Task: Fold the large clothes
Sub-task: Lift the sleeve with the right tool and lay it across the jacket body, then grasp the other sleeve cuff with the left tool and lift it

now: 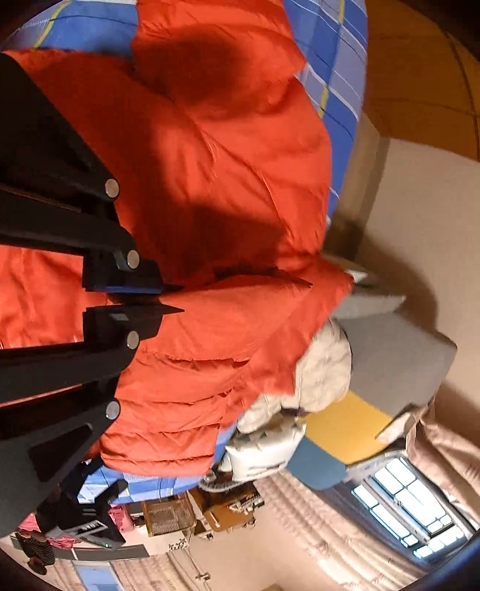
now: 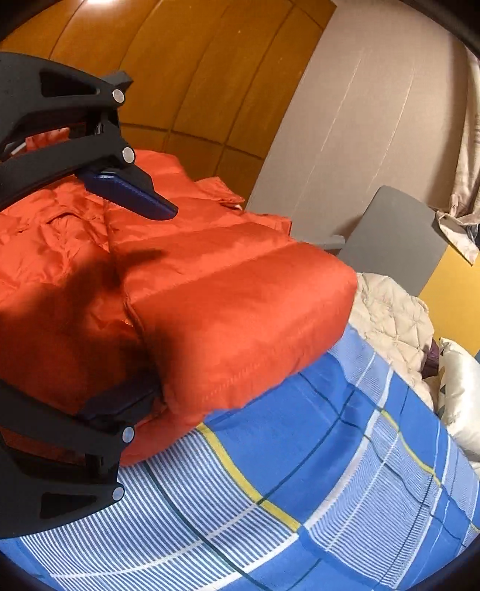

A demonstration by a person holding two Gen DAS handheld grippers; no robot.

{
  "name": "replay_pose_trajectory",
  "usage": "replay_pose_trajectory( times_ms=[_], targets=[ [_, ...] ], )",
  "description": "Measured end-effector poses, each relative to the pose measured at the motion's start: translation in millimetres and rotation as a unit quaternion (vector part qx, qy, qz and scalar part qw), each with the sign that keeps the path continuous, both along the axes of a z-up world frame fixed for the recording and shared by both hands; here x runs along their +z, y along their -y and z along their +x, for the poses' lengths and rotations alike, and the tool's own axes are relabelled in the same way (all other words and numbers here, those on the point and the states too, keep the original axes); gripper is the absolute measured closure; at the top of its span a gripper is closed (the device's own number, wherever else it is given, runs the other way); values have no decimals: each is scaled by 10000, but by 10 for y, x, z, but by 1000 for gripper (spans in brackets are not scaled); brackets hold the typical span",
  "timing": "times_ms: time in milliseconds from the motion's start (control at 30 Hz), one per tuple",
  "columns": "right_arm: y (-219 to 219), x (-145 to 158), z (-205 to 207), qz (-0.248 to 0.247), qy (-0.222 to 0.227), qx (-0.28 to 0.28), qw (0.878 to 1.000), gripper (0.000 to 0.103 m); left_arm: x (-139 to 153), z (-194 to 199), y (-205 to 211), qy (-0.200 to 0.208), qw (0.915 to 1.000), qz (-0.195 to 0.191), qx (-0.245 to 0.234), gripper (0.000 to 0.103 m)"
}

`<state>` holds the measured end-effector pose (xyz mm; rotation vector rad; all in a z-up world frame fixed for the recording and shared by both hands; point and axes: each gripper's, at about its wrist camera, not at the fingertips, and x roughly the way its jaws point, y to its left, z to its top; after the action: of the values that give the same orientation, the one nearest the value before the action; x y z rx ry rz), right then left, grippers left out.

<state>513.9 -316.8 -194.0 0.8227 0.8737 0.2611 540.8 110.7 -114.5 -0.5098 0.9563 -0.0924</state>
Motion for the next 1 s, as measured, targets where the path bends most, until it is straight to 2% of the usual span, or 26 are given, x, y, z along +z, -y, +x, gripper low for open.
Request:
replay_pose_trajectory(
  times_ms=[67,167,233,300,400,600,800,933,1000],
  targets=[
    [-27,22,-28,-128,-19,35,9999,20,-90,-27,-61,-78,9998,135,109,99],
    [-76,117,-140,-428,-34,249,9988,21,-225,-46,-132,-195,9996,130,176,99],
    [-160,234,-231,-555,117,552,9969,21,-260,-53,-128,-192,9996,129,182,99],
    [-291,433,-293,-901,406,715,9925,21,-267,-66,-116,-139,9996,177,169,99],
    [-444,559,-117,-1284,586,735,9873,21,-287,-119,-144,-97,9997,142,174,99],
    [-664,284,486,-2008,51,578,9779,21,-328,-230,-190,-96,9996,190,202,99],
    [-862,-41,679,-2592,-263,680,9631,20,-469,-240,-182,-195,9987,436,176,98],
    [-1039,-125,716,-3200,-305,725,9441,19,-566,-228,-190,-285,9977,551,288,88],
    [-1074,-118,736,-3326,-384,753,9393,17,-545,-228,-171,-276,9962,748,358,80]
  ],
)
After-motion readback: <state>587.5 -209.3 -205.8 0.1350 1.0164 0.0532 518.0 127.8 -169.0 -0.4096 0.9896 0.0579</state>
